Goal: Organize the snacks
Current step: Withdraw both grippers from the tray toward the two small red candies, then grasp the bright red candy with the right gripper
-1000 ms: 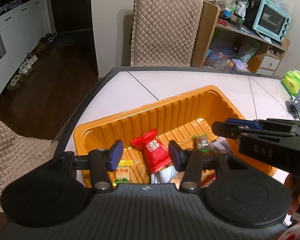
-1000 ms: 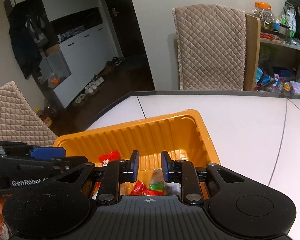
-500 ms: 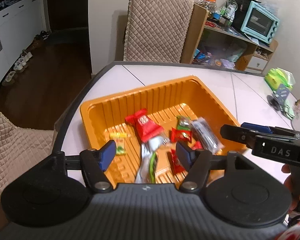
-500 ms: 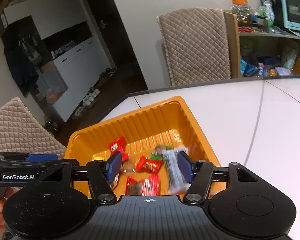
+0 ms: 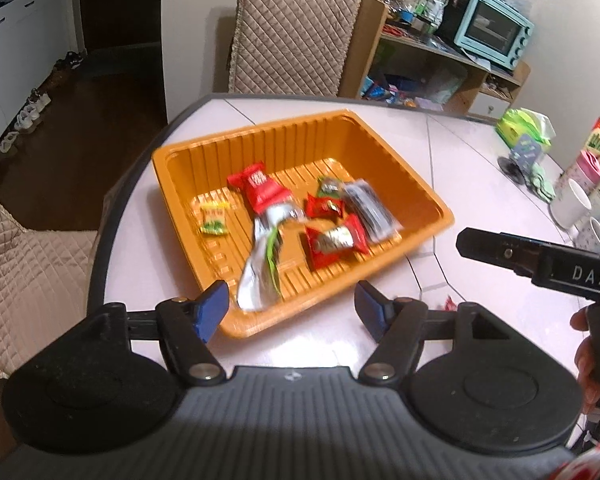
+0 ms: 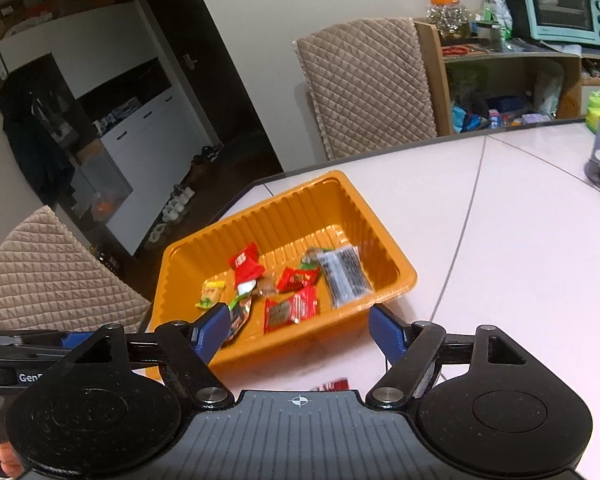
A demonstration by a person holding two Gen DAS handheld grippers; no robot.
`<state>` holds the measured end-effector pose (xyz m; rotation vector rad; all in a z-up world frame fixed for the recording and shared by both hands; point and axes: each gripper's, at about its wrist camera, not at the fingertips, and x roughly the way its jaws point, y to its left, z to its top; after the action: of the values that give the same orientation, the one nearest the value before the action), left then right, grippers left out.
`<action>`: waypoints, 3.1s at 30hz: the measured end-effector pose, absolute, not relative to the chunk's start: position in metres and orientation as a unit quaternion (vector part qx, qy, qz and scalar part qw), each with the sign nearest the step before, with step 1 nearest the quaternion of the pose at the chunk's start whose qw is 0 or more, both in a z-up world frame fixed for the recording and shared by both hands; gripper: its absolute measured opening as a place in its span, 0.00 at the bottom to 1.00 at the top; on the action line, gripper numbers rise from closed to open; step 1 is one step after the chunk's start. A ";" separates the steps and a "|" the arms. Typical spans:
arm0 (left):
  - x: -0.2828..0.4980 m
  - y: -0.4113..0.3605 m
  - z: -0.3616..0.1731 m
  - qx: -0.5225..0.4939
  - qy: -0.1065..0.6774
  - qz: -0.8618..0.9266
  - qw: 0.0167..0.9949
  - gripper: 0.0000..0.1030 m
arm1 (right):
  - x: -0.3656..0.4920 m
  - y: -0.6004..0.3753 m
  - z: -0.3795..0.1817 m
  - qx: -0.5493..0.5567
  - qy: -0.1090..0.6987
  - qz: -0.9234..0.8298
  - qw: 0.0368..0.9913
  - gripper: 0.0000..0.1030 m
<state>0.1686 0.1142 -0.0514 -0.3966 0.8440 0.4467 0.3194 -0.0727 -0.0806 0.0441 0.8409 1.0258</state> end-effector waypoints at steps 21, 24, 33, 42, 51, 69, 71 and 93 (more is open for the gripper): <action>0.134 0.056 -0.073 -0.178 0.442 0.182 0.860 0.65 | 0.270 -0.140 -0.104 -0.009 0.435 0.443 0.784 0.76; 0.133 0.050 -0.076 -0.176 0.446 0.179 0.859 0.65 | 0.266 -0.146 -0.109 -0.017 0.441 0.440 0.782 0.76; 0.136 0.035 -0.083 -0.169 0.458 0.168 0.856 0.65 | 0.261 -0.156 -0.121 -0.042 0.450 0.432 0.780 0.76; 0.142 0.024 -0.089 -0.158 0.467 0.157 0.855 0.65 | 0.260 -0.159 -0.131 -0.063 0.454 0.427 0.780 0.76; 0.147 0.026 -0.096 -0.155 0.469 0.167 0.854 0.65 | 0.269 -0.157 -0.140 -0.077 0.449 0.425 0.782 0.76; 0.188 0.034 -0.116 -0.125 0.447 0.152 0.872 0.61 | 0.309 -0.136 -0.158 -0.121 0.387 0.462 0.789 0.72; 0.193 0.036 -0.118 -0.126 0.449 0.151 0.872 0.61 | 0.314 -0.131 -0.161 -0.128 0.382 0.472 0.785 0.67; 0.233 0.045 -0.136 -0.113 0.462 0.136 0.869 0.59 | 0.340 -0.082 -0.192 -0.205 0.361 0.521 0.746 0.39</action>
<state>0.2335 0.0446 -0.1358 -0.2369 0.9665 0.2837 0.3398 -0.0820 -0.1922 -0.4493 0.7891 1.1398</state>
